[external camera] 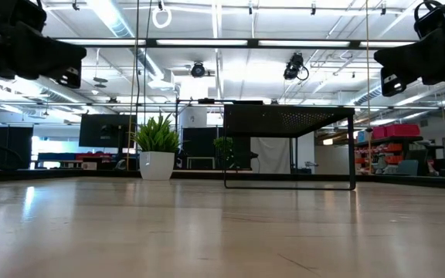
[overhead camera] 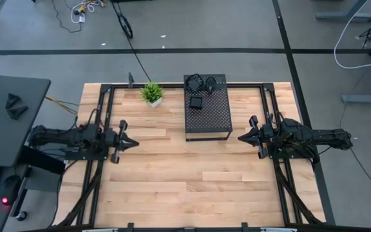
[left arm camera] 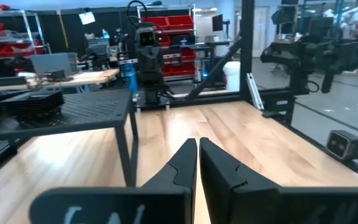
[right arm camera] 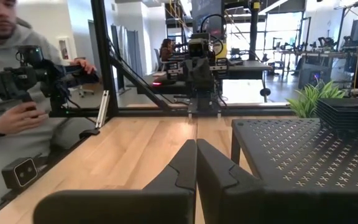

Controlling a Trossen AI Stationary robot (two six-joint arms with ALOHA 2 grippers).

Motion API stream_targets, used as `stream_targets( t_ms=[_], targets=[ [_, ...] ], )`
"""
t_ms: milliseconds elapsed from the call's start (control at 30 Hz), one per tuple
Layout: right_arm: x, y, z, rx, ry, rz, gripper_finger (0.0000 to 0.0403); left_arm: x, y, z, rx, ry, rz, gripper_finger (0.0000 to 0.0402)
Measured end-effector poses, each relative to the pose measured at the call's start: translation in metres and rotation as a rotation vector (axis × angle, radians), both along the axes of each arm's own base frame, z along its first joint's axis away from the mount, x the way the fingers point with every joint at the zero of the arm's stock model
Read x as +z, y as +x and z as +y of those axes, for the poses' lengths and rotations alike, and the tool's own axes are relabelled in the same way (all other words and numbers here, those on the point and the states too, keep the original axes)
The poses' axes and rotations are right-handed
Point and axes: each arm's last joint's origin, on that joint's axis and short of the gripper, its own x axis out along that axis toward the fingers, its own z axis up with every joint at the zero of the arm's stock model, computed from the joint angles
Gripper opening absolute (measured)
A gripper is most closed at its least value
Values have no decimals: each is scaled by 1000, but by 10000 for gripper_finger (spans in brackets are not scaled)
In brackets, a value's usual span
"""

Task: Pick & Place Mini shaped plates
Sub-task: Return to Home Position

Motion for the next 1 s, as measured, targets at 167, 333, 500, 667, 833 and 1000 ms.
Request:
stream_targets(
  t_ms=[167,333,500,667,833,1000],
  targets=[
    [0,0,0,0,0,0,8,1,0,-3,-25,3,-9,26],
    [0,0,0,0,0,0,8,5,0,-3,-28,-3,-57,25],
    [0,0,0,0,0,0,8,6,0,-3,-24,-4,-65,26],
    [0,0,0,0,0,0,8,7,0,-3,-22,-5,-70,25],
    [0,0,0,0,0,0,8,7,0,-3,-21,-5,-72,26],
    [0,0,0,-1,0,0,8,7,0,-3,-19,-6,-72,26]
  ],
)
